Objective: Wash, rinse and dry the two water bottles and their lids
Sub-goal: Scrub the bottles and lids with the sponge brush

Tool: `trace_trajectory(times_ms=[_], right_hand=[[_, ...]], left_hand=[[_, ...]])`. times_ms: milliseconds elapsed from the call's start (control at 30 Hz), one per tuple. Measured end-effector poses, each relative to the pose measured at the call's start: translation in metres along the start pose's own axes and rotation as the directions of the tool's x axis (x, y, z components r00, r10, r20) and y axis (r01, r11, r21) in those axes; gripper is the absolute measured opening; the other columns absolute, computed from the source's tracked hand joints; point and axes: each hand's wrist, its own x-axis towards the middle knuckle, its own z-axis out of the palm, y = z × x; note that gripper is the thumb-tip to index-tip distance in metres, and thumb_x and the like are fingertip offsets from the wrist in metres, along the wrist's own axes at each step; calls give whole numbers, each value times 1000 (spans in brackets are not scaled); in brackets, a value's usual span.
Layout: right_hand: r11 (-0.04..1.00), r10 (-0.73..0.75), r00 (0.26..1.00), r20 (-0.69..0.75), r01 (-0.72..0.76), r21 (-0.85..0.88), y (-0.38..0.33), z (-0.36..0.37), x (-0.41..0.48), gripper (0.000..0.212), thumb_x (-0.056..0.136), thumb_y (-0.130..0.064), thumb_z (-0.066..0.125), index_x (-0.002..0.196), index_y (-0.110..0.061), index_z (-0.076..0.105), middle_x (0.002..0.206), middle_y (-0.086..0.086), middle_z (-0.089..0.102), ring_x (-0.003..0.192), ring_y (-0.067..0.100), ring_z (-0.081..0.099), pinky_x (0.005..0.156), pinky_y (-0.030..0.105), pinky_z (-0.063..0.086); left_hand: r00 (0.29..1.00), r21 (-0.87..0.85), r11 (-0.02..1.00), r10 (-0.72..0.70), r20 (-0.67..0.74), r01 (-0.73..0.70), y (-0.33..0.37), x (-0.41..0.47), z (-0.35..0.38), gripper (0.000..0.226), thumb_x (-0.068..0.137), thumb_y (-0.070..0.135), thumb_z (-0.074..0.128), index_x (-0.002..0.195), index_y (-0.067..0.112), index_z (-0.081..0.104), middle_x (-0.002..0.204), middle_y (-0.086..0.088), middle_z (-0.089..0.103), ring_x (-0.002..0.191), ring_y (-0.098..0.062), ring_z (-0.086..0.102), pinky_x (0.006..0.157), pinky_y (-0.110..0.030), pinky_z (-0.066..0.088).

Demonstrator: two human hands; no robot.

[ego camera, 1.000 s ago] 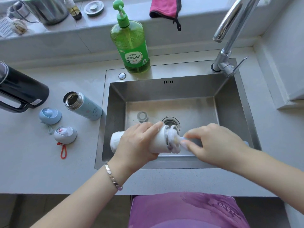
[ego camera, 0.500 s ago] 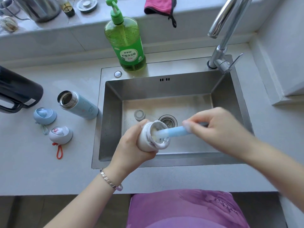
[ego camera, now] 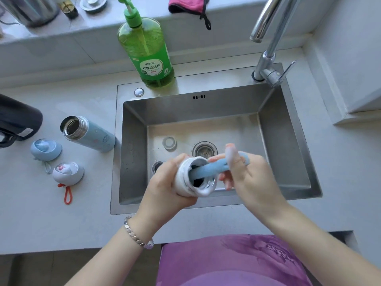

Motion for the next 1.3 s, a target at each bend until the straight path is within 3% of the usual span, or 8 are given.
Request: trace_trajectory(times_ms=[133,267,433,600,733,1000,1167,1300], right_hand=[[995,-39,999,14,37,97,-4,-9,2,46,91,-43,41,68,-15,70,48,7,57,37,11,49,45,14,37],[993,-47,989,139,61,-99,-2,8,-1,50,90,-46,42,67,-10,68,42,-5,52,37,7,48,49,14,39],[999,38,999,35,-38,0,-13,-18,10,48,97,-31,41,64,-11,70,40,0,50,33,7,41,40,14,34],[985,34,988,150,-8,-170,-8,-1,3,43,95,-30,41,66,-16,69,42,-2,52,35,7,45,46,16,37],[999,23,999,25,-22,-44,-18,-22,13,48,94,-34,39,66,-13,72,41,1,52,35,5,43,41,14,35],[957,-202,973,108,220,-190,-14,-23,14,46,88,-46,42,70,-15,71,57,6,59,49,13,54,49,20,39],[740,-527,845,91,509,-439,-15,-20,14,59,97,-38,33,64,-2,66,48,3,52,47,17,50,49,28,37],[872,-427,904,-14,407,-273,-21,-39,16,47,92,-36,38,68,-12,71,46,-1,52,46,-1,52,51,9,37]], left_hand=[[996,0,997,-75,-50,75,-10,-2,0,67,55,13,86,114,27,57,98,10,61,89,-14,57,79,-24,46],[996,64,995,85,-37,-82,8,0,11,69,53,13,79,108,39,46,101,28,55,83,-6,55,74,-20,46],[998,67,998,20,-65,-16,-7,-3,3,61,55,22,79,112,24,57,98,13,60,89,-16,57,77,-38,50],[991,103,988,119,-61,-112,9,3,6,68,53,16,78,110,36,47,103,35,52,88,0,53,78,-13,43],[986,148,980,145,-80,-132,9,10,0,70,51,17,78,113,31,47,101,27,48,88,-4,51,79,-7,37],[995,180,980,91,-38,-83,11,17,-3,64,54,17,80,114,17,57,97,9,60,86,-12,54,74,-30,46],[997,152,985,77,12,-78,18,14,-6,70,52,17,78,114,32,49,98,10,59,89,-10,54,78,-26,45],[1000,202,979,-8,-9,10,1,9,-14,69,53,24,78,117,29,53,101,11,61,93,-19,58,77,-35,49]])
